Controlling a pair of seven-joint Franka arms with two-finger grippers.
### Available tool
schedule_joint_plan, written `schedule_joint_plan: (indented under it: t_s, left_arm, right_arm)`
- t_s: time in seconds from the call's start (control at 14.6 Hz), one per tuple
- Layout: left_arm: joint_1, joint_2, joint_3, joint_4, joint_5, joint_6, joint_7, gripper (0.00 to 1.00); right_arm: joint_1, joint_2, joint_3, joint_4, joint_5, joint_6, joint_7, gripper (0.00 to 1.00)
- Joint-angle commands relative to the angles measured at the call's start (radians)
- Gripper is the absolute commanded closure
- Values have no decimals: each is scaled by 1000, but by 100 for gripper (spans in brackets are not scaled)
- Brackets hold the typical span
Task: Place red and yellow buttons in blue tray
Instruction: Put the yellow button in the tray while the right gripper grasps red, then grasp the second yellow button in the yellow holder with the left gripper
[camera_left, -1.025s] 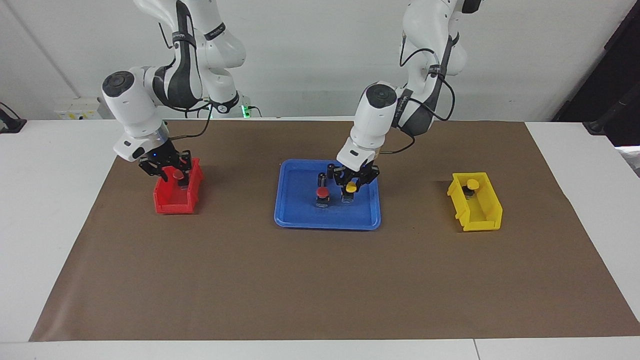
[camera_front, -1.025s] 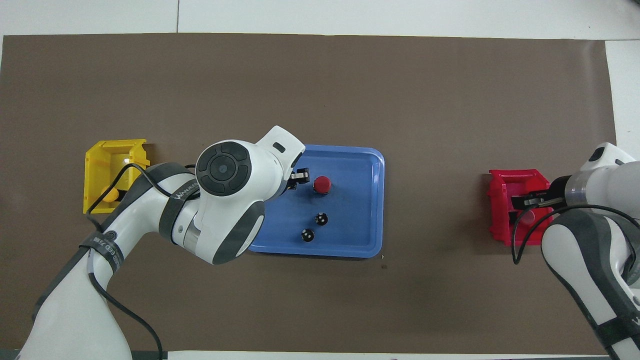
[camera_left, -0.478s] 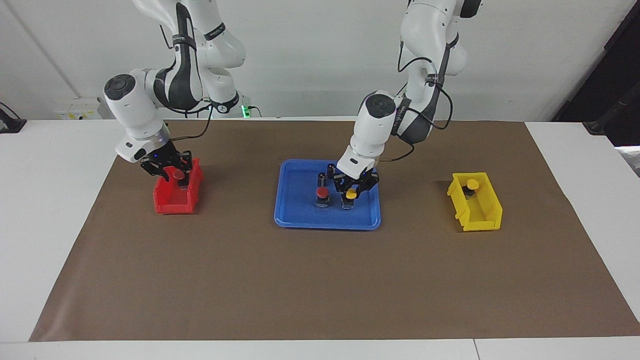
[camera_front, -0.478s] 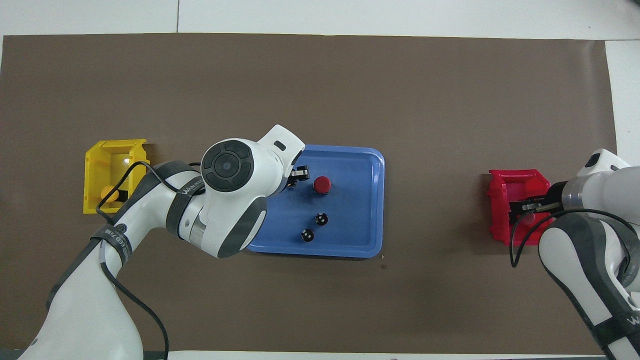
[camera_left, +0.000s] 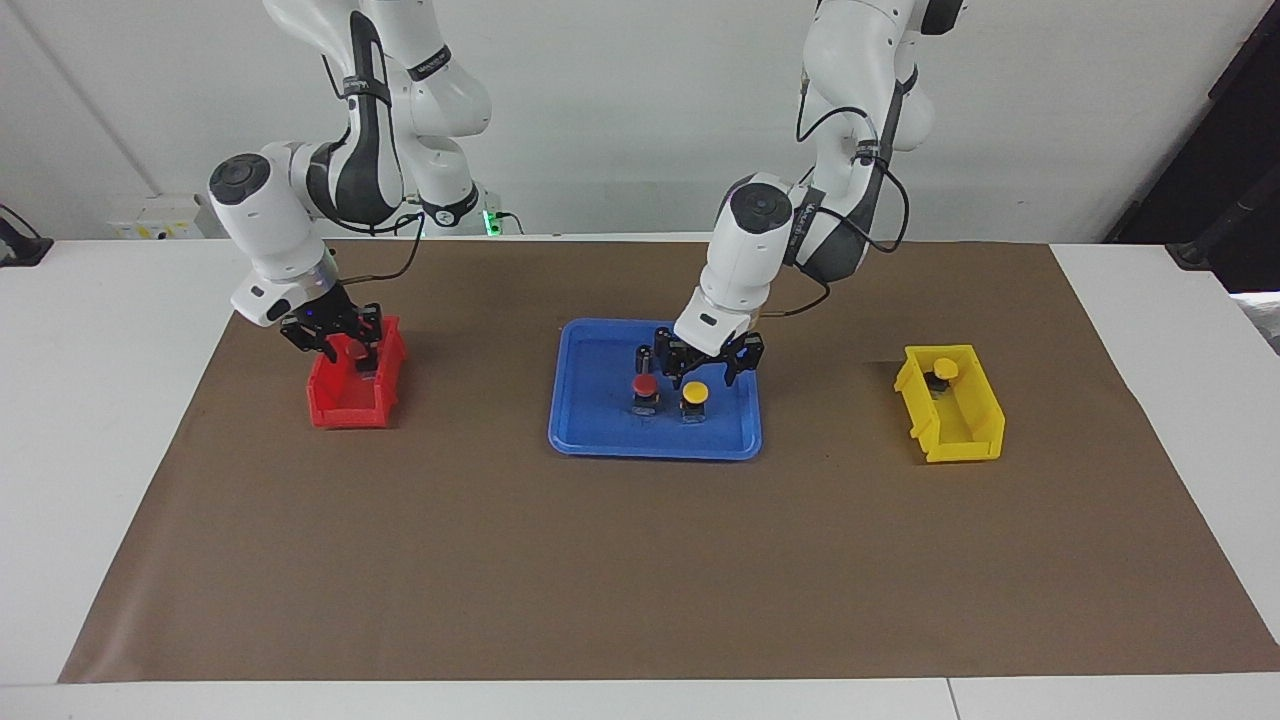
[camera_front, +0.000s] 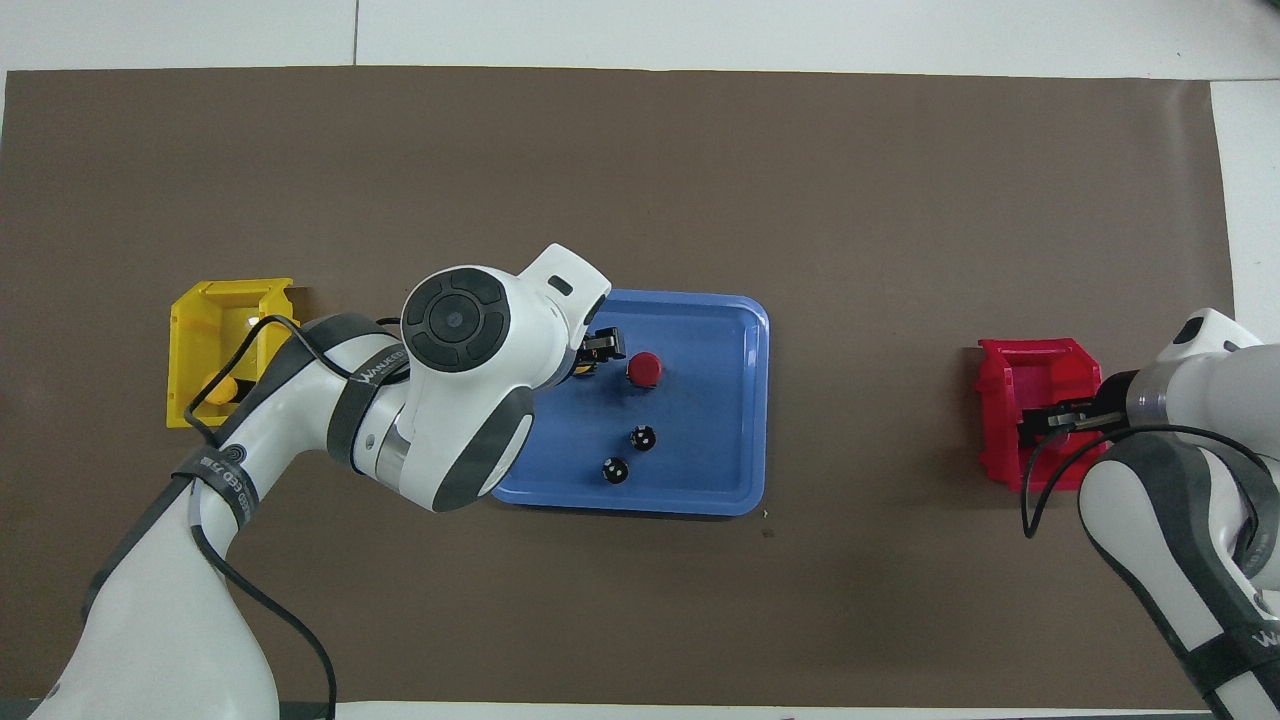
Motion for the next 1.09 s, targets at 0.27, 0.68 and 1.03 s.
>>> schedule_joint_plan:
  t_s: [0.27, 0.68, 1.03]
  left_arm:
    - [326, -229, 9, 15, 27, -357, 480, 0]
    - [558, -317, 8, -2, 62, -393, 729, 0]
    - [635, -328, 6, -156, 62, -183, 758, 2]
  right_arm:
    - [-19, -17, 9, -32, 22, 21, -44, 38]
    - [-21, -22, 9, -46, 22, 21, -44, 38]
    - [-28, -25, 9, -52, 22, 26, -44, 45]
